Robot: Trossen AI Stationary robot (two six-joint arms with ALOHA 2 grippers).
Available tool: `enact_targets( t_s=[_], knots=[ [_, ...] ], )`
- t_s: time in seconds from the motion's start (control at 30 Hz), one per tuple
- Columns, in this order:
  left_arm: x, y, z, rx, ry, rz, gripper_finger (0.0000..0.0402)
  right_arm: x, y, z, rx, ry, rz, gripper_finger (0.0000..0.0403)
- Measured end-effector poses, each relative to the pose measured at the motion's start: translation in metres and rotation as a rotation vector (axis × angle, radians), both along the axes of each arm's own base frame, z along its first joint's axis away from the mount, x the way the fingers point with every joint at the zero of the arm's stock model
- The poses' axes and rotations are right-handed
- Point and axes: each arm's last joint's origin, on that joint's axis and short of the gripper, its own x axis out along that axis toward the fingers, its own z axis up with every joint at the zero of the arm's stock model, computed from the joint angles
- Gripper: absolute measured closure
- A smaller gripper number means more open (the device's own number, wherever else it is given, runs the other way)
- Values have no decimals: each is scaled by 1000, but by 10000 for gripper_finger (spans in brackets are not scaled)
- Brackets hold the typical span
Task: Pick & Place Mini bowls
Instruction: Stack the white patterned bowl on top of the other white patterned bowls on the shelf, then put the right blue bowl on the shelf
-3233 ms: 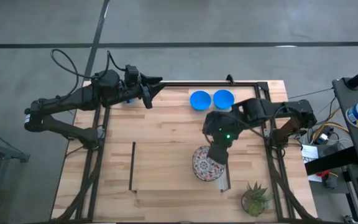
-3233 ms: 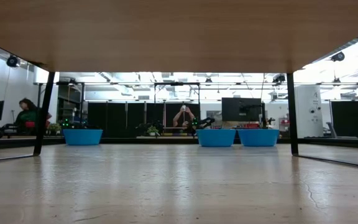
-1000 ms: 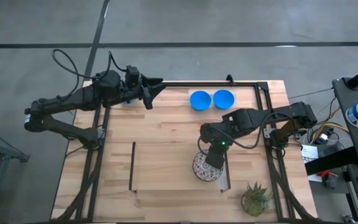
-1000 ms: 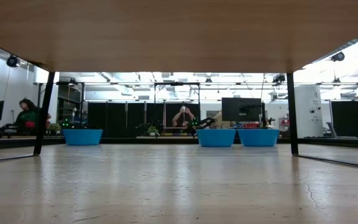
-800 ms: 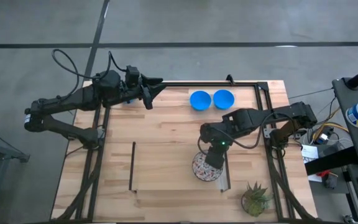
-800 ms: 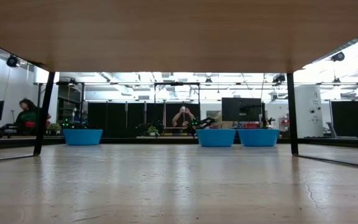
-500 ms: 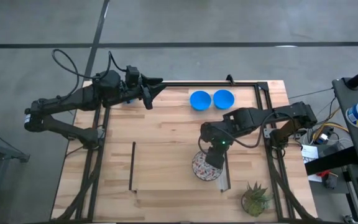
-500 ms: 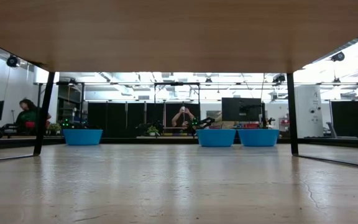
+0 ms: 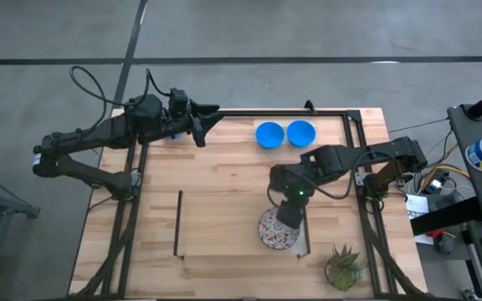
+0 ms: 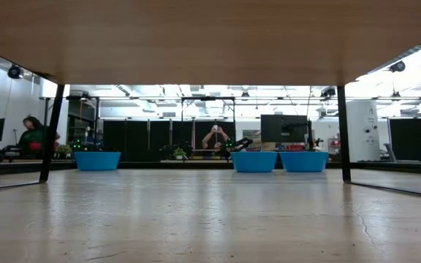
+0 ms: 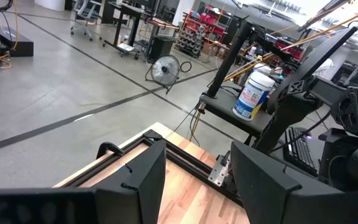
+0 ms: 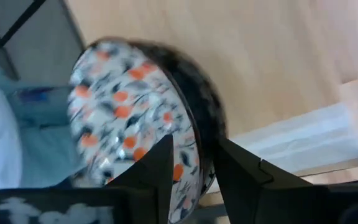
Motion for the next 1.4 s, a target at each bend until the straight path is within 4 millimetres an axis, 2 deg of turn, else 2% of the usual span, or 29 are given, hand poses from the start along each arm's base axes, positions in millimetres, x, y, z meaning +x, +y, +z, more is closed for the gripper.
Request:
enact_targets(
  t_s=[0.3,0.5,0.83,0.97,1.2,1.4],
  knots=[
    [0,0,0,-2,-1,0,218,0,-2,0,-61,-12,-21,294],
    [0,0,0,-3,-1,0,218,-1,-4,7,-116,-50,-34,294],
    [0,0,-3,-14,24,1,218,-3,-16,14,-169,-73,-60,304],
    [0,0,-5,-38,42,2,218,-7,-29,18,-202,-77,-92,312],
    [-1,0,-6,-41,45,3,218,-15,-63,25,-232,-81,-197,317],
    [-1,0,-6,-60,44,4,218,-22,-88,19,-249,-18,-233,317]
  ],
)
